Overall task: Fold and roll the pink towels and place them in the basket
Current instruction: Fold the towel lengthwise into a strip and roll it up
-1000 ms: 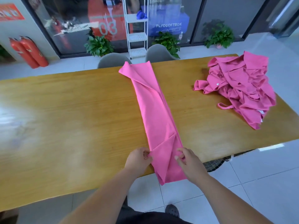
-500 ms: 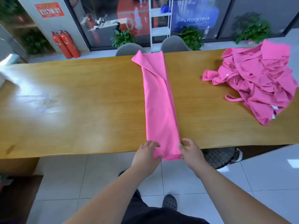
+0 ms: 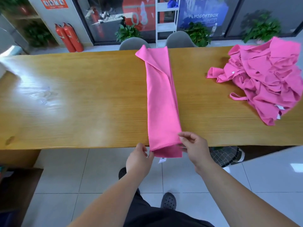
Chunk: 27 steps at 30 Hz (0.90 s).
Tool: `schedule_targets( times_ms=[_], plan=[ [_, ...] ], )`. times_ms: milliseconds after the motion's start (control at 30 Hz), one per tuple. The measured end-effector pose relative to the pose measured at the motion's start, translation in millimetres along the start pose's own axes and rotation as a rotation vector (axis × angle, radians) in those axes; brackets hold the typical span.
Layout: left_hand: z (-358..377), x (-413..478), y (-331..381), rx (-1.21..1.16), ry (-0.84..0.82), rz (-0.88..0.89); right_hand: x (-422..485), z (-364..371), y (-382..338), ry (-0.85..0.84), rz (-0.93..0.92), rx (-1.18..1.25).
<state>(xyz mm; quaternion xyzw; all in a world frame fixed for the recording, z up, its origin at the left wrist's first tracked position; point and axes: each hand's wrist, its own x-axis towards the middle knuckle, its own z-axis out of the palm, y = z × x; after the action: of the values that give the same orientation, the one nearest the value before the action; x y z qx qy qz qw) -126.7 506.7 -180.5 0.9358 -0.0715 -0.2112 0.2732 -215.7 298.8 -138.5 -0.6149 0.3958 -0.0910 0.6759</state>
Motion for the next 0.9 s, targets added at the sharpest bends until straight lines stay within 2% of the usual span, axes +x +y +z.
schedule_targets(
  times_ms=[67, 200, 333, 433, 533, 600, 667, 900],
  plan=[
    [5.5, -2.3, -3.6, -0.051, -0.049, -0.056, -4.7, 1.2, 8.9, 0.015, 0.018, -0.006],
    [14.3, -0.4, -11.3, -0.030, -0.125, -0.103, -3.0, -1.9, 45.9, 0.092, 0.187, -0.181],
    [17.7, 3.3, -12.9, -0.097, -0.205, -0.147, -2.5, -1.8, 53.4, 0.121, 0.228, -0.162],
    [16.3, 3.8, -16.4, -0.278, -0.258, -0.214, -3.4, -1.7, 58.0, 0.128, 0.269, -0.129],
    [13.9, 5.2, -19.0, -0.564, -0.310, -0.318, -1.3, -2.2, 59.6, 0.167, 0.285, -0.245],
    [12.6, 7.2, -19.4, -0.695, -0.305, -0.368, -2.0, -1.8, 58.7, 0.128, 0.286, -0.325],
    [13.2, 10.2, -19.7, -0.796, -0.272, -0.399, -2.3, -0.6, 57.8, 0.073, 0.257, -0.288],
    [18.7, 17.6, -19.3, -0.762, -0.191, -0.394, 10.5, -6.6, 59.8, -0.015, 0.220, -0.095]
  ],
)
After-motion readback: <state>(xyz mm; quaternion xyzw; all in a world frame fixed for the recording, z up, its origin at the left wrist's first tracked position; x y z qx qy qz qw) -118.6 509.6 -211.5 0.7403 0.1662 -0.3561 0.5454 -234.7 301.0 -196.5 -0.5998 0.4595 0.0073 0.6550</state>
